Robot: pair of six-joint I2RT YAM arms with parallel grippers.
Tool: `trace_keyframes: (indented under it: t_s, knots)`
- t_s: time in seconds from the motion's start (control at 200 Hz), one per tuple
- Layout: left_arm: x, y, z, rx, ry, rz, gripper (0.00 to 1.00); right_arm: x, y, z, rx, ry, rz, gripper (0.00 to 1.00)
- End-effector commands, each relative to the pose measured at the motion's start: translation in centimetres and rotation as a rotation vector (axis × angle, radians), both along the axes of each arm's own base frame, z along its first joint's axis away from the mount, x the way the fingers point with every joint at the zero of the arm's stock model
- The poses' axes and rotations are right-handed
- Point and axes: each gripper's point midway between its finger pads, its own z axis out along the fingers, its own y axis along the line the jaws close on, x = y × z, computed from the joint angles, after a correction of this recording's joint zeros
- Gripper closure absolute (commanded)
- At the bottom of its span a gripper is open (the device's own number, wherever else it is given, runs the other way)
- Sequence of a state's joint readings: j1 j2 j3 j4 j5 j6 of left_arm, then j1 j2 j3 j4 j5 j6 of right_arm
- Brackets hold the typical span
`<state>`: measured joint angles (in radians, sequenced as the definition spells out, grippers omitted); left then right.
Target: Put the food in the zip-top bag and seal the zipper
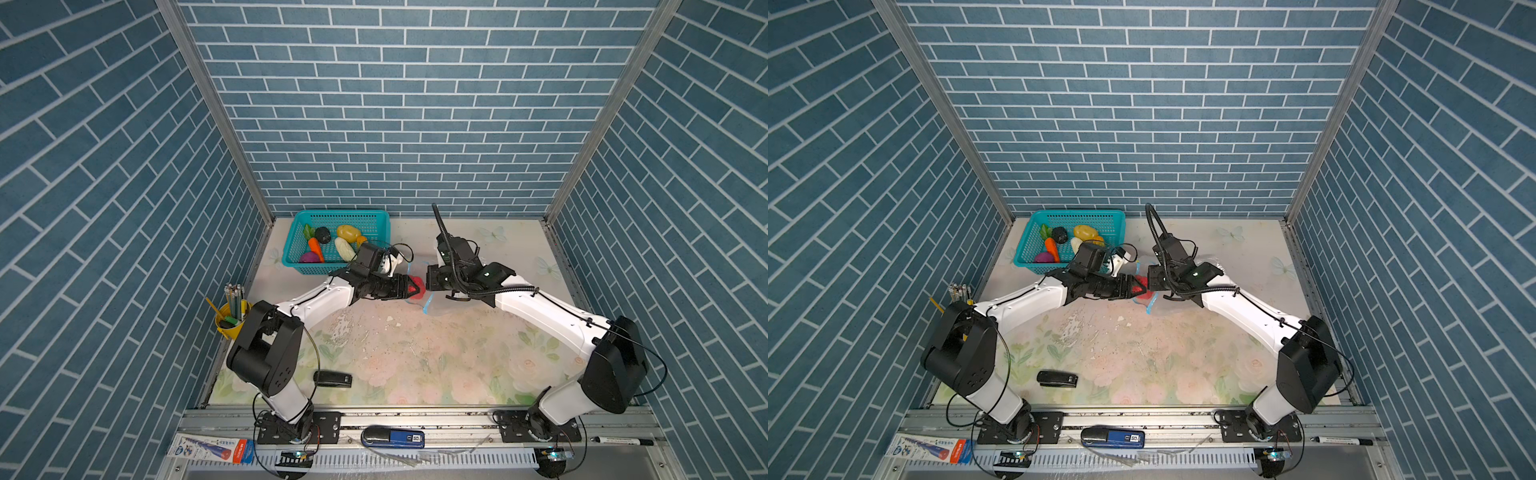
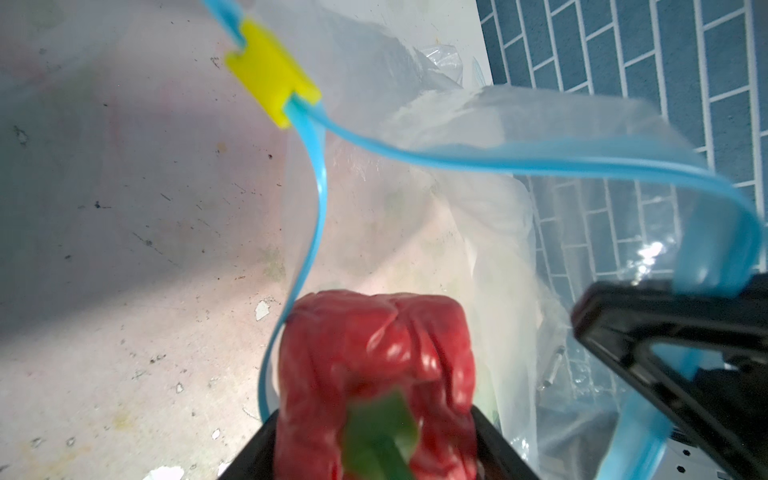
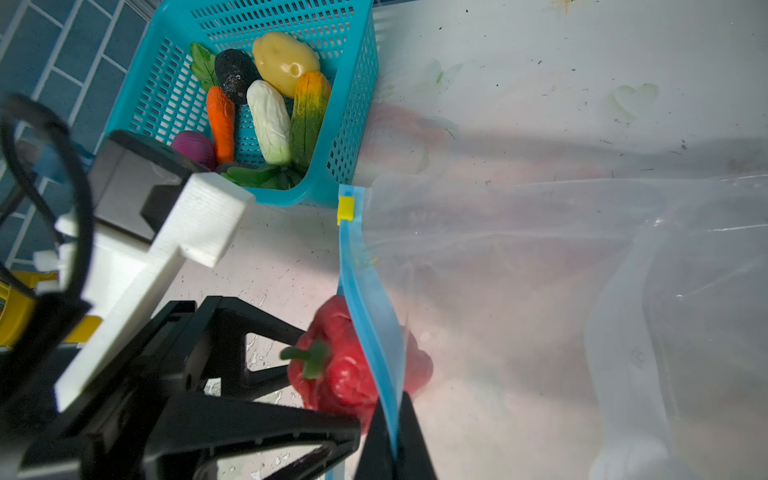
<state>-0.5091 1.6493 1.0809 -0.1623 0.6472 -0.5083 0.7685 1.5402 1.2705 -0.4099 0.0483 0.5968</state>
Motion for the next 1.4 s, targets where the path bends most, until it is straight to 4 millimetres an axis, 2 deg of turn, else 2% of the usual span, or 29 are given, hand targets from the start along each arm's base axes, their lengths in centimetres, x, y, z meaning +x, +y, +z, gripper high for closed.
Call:
trace_keyframes:
  t_s: [0.0,0.665,0.78,0.945,1.14,1.395]
  knots:
    - [-0.2,0.1,0.3,0.007,-0.014,-0.002,0.33,0.2,-0.2,-0.5,0.008,0.010,-0.018,1.00]
    - [-0.4,0.0,0.6,0.002,-0.021,-0.007,0.31,0.0,-0.3,-0.5,0.011,0.009,-0.020,1.00]
    - [-0.4,0.1,1.1,-0.002,-0.032,-0.004,0.31,0.0,-0.4,-0.5,0.011,0.008,-0.024,1.00]
    - [-0.4,0.6,3.0,0.008,-0.073,0.010,0.30,0.0,-0.5,-0.1,0.017,-0.001,-0.025,1.00]
    - [0.5,3.0,5.0,0.145,-0.125,0.073,0.30,-0.2,-0.7,0.1,0.027,-0.012,-0.026,1.00]
    - [3.4,8.2,6.5,0.374,-0.132,0.231,0.28,-0.3,-0.8,0.1,0.037,-0.016,-0.025,1.00]
